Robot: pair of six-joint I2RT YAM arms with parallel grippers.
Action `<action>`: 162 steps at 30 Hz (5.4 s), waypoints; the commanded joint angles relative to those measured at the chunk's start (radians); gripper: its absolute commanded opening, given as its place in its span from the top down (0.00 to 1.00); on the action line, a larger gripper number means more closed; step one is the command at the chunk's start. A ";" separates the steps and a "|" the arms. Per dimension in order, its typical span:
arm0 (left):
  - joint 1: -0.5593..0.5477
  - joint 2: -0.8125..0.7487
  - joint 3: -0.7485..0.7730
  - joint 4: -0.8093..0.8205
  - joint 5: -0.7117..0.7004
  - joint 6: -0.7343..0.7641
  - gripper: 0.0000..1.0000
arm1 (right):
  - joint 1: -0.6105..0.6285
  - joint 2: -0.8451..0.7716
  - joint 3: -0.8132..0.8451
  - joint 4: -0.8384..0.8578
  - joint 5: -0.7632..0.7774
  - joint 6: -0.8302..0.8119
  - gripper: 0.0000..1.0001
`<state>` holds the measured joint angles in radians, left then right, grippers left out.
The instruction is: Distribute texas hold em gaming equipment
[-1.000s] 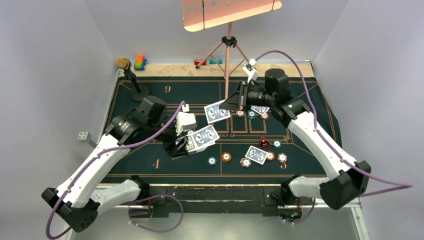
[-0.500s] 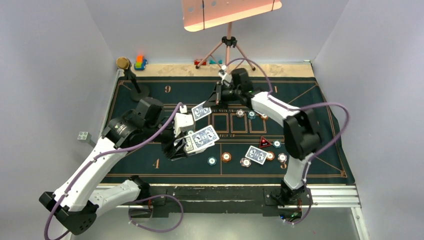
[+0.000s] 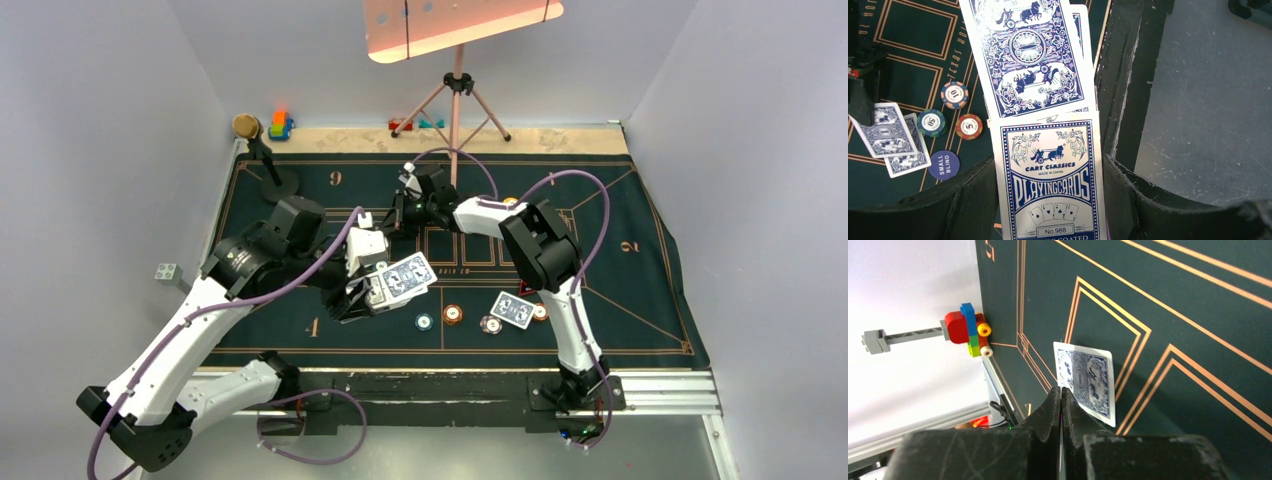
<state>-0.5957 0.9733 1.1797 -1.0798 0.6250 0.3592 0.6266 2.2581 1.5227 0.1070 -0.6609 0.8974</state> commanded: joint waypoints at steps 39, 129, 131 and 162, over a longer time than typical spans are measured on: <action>0.003 -0.008 0.032 0.007 0.031 0.023 1.00 | -0.096 -0.815 -0.241 -0.440 0.115 -0.263 0.07; 0.004 0.002 0.040 0.016 0.016 0.021 1.00 | -0.579 -1.096 -0.496 -0.380 0.078 -0.112 1.00; 0.004 0.003 0.040 0.018 0.017 0.021 1.00 | -0.620 -1.049 -0.518 -0.338 0.127 -0.114 1.00; 0.004 0.009 0.046 0.014 0.017 0.021 1.00 | -0.689 -0.628 -0.384 -0.328 0.458 -0.206 0.41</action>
<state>-0.5957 0.9928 1.1816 -1.0859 0.6235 0.3626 -0.0837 1.7664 1.1217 -0.1555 -0.2707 0.7250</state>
